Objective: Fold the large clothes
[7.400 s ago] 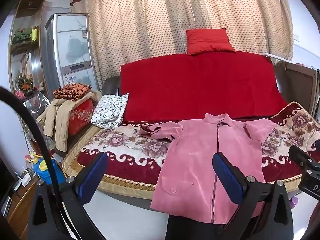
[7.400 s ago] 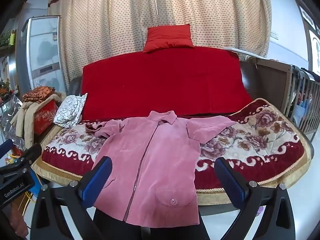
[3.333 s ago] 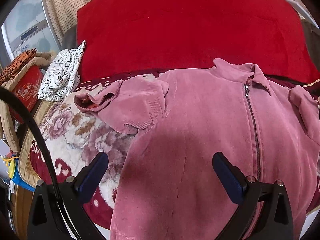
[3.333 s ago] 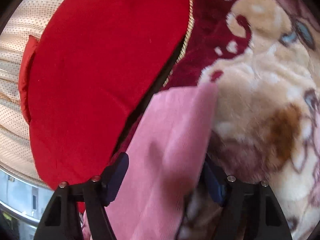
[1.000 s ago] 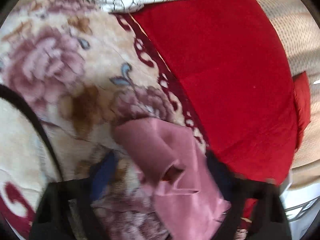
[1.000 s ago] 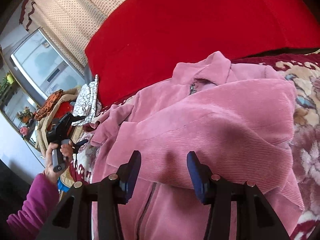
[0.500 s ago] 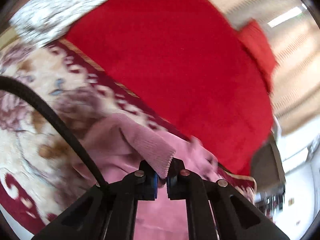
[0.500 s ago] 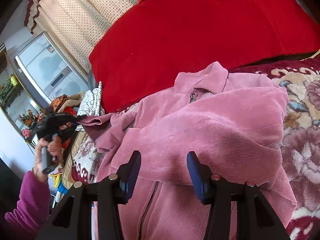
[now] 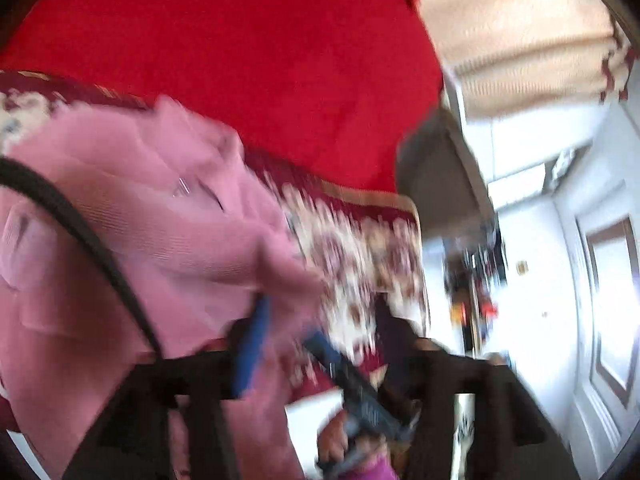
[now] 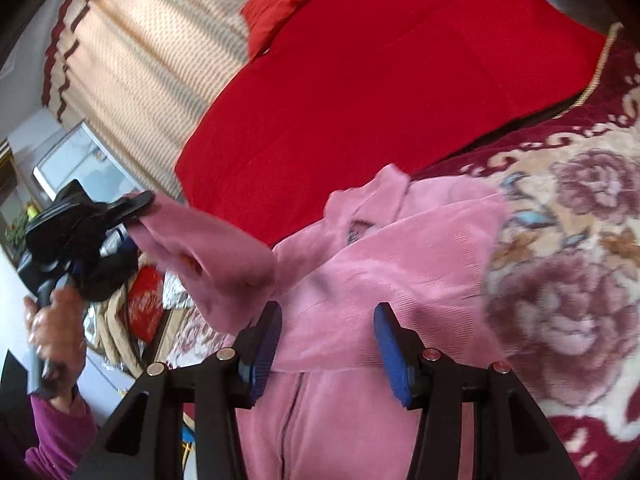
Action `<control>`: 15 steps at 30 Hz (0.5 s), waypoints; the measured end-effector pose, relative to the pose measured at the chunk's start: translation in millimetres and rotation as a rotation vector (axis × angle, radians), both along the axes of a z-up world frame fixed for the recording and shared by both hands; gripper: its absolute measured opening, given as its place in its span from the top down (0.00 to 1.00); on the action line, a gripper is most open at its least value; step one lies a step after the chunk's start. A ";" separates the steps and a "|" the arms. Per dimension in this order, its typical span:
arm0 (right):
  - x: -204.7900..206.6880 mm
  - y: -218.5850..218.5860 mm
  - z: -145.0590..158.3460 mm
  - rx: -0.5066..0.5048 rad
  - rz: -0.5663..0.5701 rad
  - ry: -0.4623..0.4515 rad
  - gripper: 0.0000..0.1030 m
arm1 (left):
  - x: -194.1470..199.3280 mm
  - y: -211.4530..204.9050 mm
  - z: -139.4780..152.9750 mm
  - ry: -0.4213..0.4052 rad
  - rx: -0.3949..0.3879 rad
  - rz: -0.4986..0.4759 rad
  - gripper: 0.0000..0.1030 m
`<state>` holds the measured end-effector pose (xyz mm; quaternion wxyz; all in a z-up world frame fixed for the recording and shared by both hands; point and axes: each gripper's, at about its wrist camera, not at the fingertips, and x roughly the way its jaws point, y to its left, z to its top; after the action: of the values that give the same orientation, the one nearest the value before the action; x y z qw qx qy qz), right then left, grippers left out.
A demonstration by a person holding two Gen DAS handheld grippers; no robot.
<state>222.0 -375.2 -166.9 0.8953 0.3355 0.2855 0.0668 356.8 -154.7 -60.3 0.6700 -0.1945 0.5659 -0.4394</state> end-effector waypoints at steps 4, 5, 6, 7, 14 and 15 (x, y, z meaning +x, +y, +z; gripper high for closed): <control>-10.1 -28.5 -3.7 0.057 -0.040 0.011 0.39 | -9.0 11.6 15.3 -0.109 0.002 -0.016 0.39; -11.0 -32.5 -4.9 0.072 -0.044 0.015 0.34 | -4.0 21.9 17.5 -0.132 0.006 0.009 0.37; -10.3 -36.5 -7.3 0.096 -0.041 0.026 0.33 | 3.2 34.0 15.6 -0.154 0.016 0.039 0.36; -8.7 -38.7 -10.0 0.118 -0.033 0.032 0.33 | 12.1 48.1 14.5 -0.190 0.044 0.087 0.33; 32.1 -26.3 -38.6 0.278 0.056 0.155 0.32 | 62.2 119.1 -44.1 -0.244 0.301 0.288 0.32; 37.0 -25.1 -44.2 0.313 0.059 0.184 0.31 | 63.5 129.3 -55.3 -0.230 0.313 0.306 0.32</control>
<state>259.0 -400.3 -211.2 0.7999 0.4670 0.3620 0.1055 420.2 -25.4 -115.6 0.8107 -0.1204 0.5111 -0.2590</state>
